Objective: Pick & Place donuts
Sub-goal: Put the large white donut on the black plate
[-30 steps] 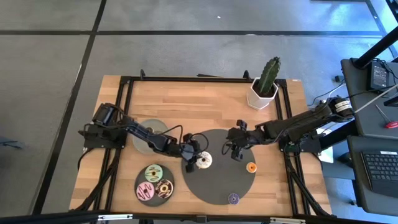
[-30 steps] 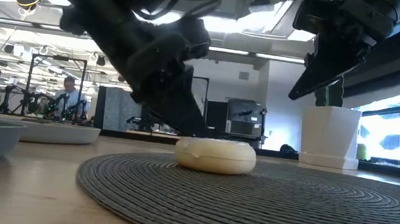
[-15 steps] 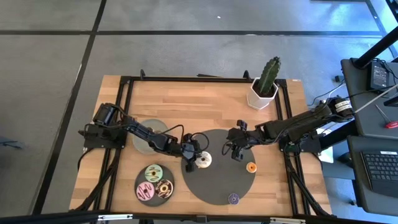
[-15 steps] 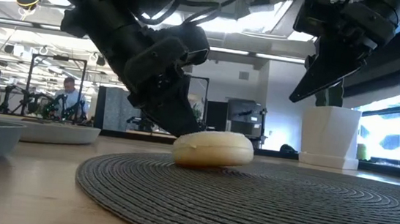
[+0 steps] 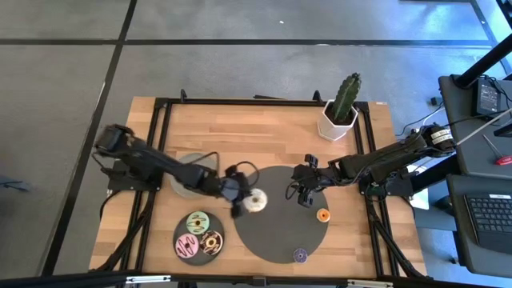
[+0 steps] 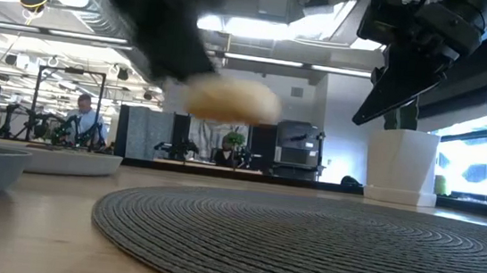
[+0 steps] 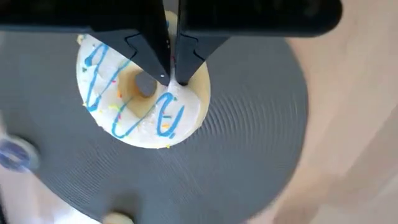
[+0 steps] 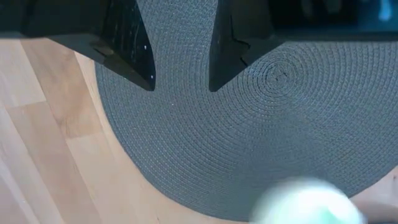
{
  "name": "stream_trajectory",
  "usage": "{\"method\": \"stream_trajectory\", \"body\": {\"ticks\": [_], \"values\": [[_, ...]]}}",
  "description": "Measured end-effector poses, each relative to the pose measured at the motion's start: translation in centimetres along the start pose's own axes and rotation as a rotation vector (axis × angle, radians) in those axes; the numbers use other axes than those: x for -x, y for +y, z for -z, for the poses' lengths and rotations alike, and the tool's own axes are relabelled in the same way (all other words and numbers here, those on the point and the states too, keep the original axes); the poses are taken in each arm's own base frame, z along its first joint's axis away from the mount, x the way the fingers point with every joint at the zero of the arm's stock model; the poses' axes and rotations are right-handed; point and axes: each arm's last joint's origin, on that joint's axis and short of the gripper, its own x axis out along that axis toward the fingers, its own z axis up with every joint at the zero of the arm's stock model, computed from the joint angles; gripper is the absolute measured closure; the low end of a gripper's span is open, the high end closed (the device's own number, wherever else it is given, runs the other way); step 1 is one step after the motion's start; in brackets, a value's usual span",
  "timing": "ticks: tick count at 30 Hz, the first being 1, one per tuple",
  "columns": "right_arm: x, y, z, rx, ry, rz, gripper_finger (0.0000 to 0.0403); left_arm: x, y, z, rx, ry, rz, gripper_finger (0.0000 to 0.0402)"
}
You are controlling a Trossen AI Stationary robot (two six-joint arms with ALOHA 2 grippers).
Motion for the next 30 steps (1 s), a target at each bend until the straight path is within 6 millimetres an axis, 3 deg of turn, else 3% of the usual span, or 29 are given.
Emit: {"method": "stream_trajectory", "body": {"ticks": [7,11,17,22,30], "values": [[0.0,0.0,0.0,0.001,0.0,0.0,0.0251,7.5,-4.1,3.4,0.074,0.069,-0.013,0.0395],[0.0,0.0,0.0,0.0,-0.003,0.005,0.0251,10.3,-6.7,6.7,0.107,0.083,-0.004,0.0395],[0.0,-0.1,-0.1,-0.008,-0.015,0.025,0.0251,13.8,-8.5,11.0,0.173,0.059,-0.024,0.0395],[0.0,0.0,-0.1,-0.056,-0.021,0.021,0.0251,14.9,-9.2,13.2,0.186,0.072,-0.015,0.0395],[0.0,0.0,-0.1,-0.064,-0.019,0.019,0.0251,13.5,-10.0,15.5,0.141,0.102,-0.069,0.0395]]}}
